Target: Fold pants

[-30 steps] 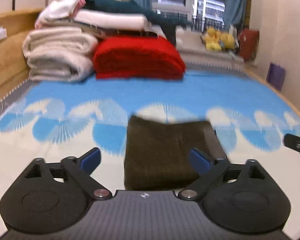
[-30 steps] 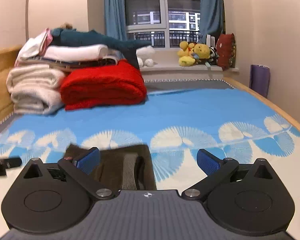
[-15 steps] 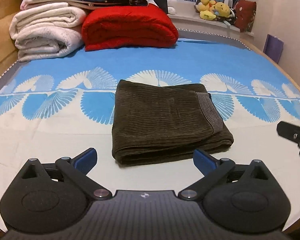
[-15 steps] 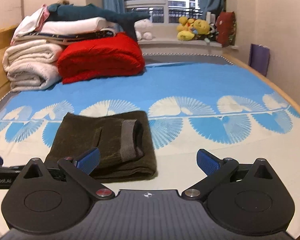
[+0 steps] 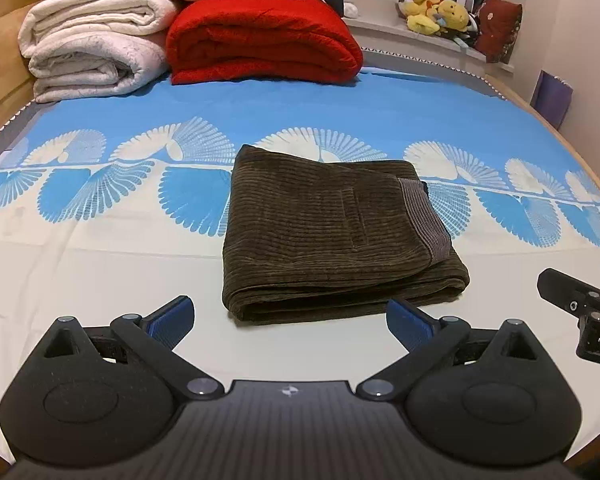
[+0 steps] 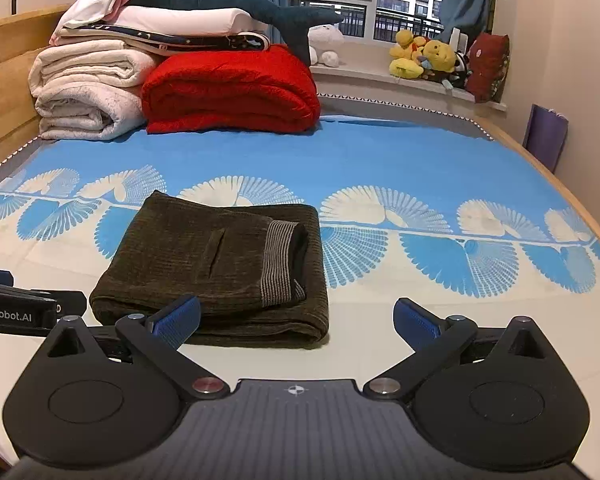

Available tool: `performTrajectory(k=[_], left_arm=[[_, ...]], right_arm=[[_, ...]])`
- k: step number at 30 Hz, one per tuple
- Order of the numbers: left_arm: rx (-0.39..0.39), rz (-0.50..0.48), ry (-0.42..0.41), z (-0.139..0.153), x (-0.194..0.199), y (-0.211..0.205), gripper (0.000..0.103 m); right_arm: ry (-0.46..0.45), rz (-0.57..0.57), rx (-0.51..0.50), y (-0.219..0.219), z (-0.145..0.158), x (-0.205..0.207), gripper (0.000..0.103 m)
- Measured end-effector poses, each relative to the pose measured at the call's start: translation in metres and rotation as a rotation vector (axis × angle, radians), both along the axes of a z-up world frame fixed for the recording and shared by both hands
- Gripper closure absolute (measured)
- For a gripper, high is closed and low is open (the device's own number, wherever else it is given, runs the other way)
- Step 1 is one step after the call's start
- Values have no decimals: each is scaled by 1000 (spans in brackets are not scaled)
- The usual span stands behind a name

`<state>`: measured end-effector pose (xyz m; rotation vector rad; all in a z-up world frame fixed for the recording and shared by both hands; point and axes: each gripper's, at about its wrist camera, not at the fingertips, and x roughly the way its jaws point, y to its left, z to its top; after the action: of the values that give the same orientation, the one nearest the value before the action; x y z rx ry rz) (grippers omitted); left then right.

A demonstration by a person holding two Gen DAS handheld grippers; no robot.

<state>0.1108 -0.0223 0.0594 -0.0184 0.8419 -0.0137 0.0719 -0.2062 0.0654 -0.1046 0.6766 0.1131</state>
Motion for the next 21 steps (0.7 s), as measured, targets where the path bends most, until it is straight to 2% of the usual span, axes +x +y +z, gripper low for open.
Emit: performTrajectory(k=[21], left_arm=[[-4,-2,11,-1,2,0,1]], right_arm=[[22,-9,1,-3,-2,3,1]])
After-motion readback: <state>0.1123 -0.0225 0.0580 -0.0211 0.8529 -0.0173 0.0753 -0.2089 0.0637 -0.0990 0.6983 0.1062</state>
